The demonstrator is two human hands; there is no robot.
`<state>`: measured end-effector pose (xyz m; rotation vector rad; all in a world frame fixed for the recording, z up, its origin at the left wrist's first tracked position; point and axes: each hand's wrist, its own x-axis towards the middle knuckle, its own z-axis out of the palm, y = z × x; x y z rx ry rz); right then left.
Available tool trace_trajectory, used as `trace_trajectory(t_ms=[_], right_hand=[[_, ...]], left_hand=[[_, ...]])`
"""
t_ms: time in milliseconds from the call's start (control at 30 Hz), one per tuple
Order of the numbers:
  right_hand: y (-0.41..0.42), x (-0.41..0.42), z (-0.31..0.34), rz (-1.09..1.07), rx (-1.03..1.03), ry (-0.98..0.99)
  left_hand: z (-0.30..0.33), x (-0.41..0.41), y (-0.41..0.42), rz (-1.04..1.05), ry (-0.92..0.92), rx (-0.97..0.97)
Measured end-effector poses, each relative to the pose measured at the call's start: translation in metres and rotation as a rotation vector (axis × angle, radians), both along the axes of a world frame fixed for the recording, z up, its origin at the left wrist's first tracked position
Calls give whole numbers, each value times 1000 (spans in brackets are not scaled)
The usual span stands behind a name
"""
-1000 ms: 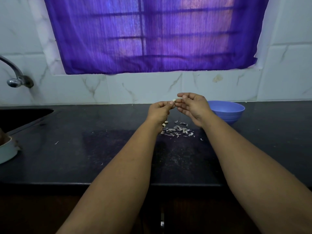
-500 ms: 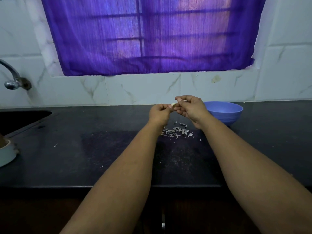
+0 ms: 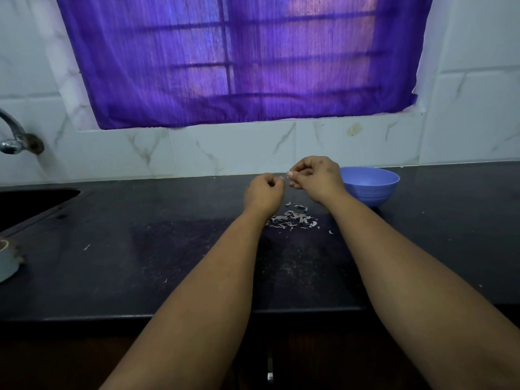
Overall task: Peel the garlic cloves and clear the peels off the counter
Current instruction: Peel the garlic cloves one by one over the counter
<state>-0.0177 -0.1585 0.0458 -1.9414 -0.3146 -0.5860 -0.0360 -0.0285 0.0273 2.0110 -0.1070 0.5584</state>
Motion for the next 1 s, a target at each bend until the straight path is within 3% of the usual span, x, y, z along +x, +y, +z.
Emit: trace_trajectory(t_ms=[67, 200, 333, 467, 600, 700, 800, 900, 1000], right_hand=[[-6, 0, 3, -128, -120, -96], [-21, 3, 10, -305, -309, -229], [-45, 8, 14, -472, -403, -175], [-64, 6, 16, -581, -332, -204], [-72, 12, 16, -642, -370, -79], [-73, 15, 13, -643, -404, 39], [-67, 15, 11, -579, -370, -80], [-51, 14, 11, -420, -345, -280], [-28, 16, 3, -159, -473, -210]], left_hand=[[1, -4, -2, -98, 41, 10], [-1, -10, -9, -330, 74, 211], [-3, -13, -15, -341, 36, 255], [-4, -11, -10, -312, 40, 255], [-4, -2, -2, -177, 34, 219], [-3, 3, 3, -75, 45, 149], [-1, 6, 11, 27, 64, 106], [2, 10, 23, 140, 82, 64], [1, 12, 29, 215, 163, 64]])
